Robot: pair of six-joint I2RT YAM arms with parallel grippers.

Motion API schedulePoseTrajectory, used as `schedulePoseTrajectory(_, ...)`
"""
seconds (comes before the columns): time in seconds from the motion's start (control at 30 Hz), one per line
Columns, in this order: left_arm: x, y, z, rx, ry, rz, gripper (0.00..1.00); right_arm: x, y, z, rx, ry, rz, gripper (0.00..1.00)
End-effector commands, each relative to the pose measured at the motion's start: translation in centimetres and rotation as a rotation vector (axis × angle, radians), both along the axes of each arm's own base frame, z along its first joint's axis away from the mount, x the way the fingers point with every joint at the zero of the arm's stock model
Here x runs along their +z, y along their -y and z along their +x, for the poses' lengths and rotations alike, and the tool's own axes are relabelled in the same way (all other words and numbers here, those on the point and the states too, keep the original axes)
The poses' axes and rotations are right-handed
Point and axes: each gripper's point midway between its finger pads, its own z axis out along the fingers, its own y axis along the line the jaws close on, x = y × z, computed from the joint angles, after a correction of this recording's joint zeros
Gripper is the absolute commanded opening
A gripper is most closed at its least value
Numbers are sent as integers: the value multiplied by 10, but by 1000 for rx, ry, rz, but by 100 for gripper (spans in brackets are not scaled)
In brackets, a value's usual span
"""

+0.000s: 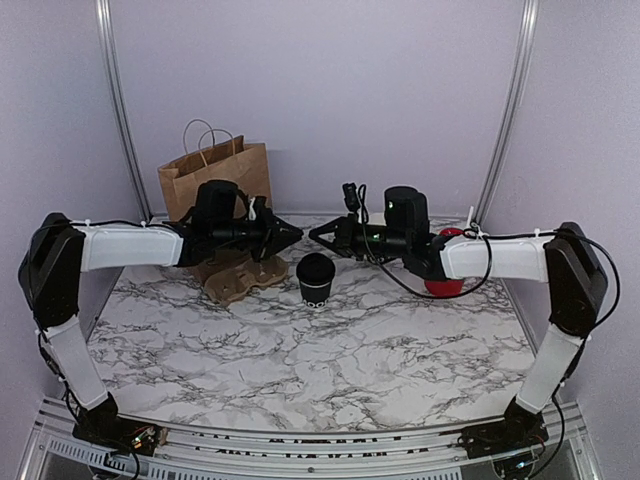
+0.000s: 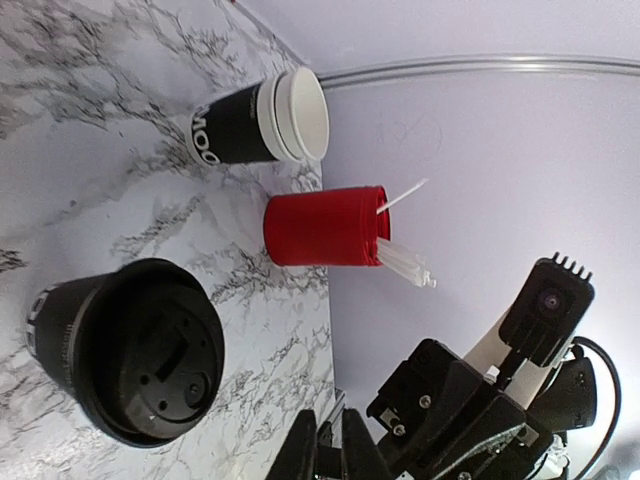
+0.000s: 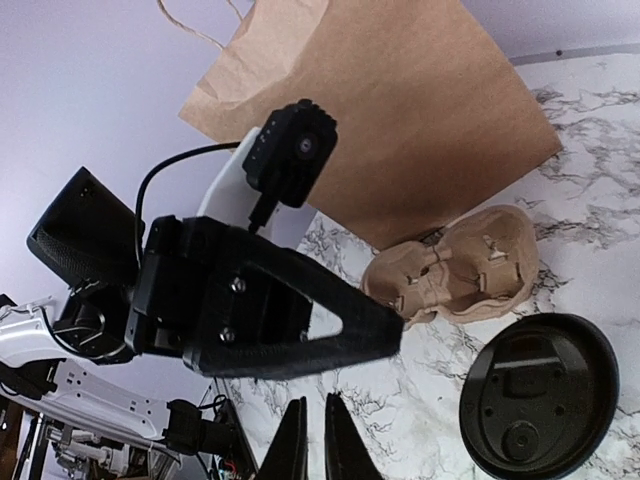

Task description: Pack the takeout coffee

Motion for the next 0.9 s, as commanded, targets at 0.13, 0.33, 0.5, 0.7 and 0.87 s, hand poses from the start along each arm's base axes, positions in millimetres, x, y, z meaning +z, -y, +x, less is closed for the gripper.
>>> schedulePoseTrajectory(0.13, 2, -105, 24, 250, 30, 121, 11, 11, -41, 31, 68, -15, 75, 8)
schedulePoseTrajectory(0.33, 0, -123, 16, 260, 37, 162, 11, -73, -47, 34, 61, -225, 57, 6)
schedulePoseTrajectory(0.5, -4, -122, 13, 248, 27, 151, 10, -117, -40, 34, 18, -334, 22, 6)
schedulePoseTrajectory(0.7, 2, -122, 13, 245, 39, 144, 10, -100, -38, 38, -2, -295, 6, 7)
schedulePoseTrajectory(0.87, 6, -119, 15, 235, 49, 134, 11, -57, -48, 44, 30, -211, 26, 8)
